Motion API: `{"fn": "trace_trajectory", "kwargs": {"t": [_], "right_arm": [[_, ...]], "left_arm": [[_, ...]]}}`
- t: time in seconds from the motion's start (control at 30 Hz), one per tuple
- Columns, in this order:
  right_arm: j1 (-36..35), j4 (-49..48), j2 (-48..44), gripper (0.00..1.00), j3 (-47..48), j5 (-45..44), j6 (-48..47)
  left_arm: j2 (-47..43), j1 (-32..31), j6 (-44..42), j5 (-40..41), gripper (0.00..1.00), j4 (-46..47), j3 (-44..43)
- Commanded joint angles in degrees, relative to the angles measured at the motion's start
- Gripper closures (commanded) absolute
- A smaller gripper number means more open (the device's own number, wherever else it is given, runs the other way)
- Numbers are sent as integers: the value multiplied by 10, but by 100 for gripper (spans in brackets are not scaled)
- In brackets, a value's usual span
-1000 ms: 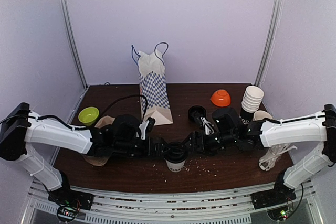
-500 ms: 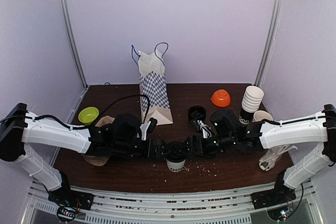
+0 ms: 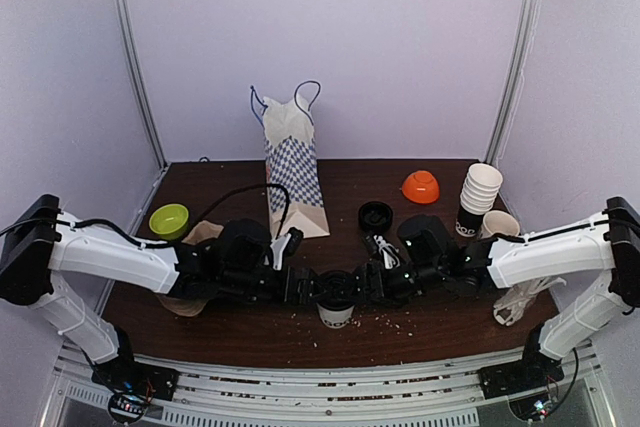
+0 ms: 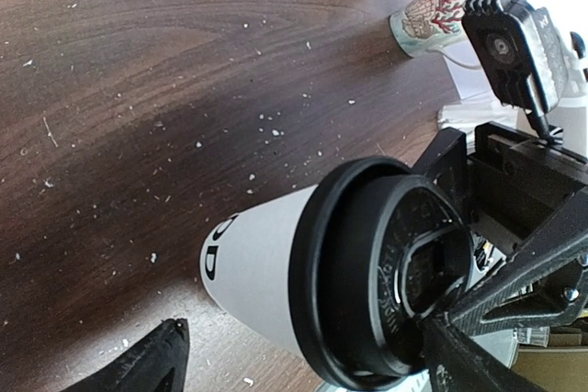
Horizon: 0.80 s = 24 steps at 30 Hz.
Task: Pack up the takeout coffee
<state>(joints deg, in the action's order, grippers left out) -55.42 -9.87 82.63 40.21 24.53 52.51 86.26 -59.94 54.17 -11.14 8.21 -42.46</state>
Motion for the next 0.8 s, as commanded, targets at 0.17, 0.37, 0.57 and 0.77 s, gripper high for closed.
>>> {"fn": "trace_trajectory", "kwargs": {"t": [0.17,0.37,0.57,0.77], "right_arm": [[-4,21,33,28,-43,-12,3],[-3,14,43,33,-60,-12,9],[-4,18,50,35,-65,-13,11],[-4,26,62,37,-70,-16,13]], "left_arm": [[35,-1,11,-5,13,22,41],[48,-1,15,-14,18,35,58],[62,-1,25,-24,25,57,78],[73,-1,33,-33,31,83,106]]}}
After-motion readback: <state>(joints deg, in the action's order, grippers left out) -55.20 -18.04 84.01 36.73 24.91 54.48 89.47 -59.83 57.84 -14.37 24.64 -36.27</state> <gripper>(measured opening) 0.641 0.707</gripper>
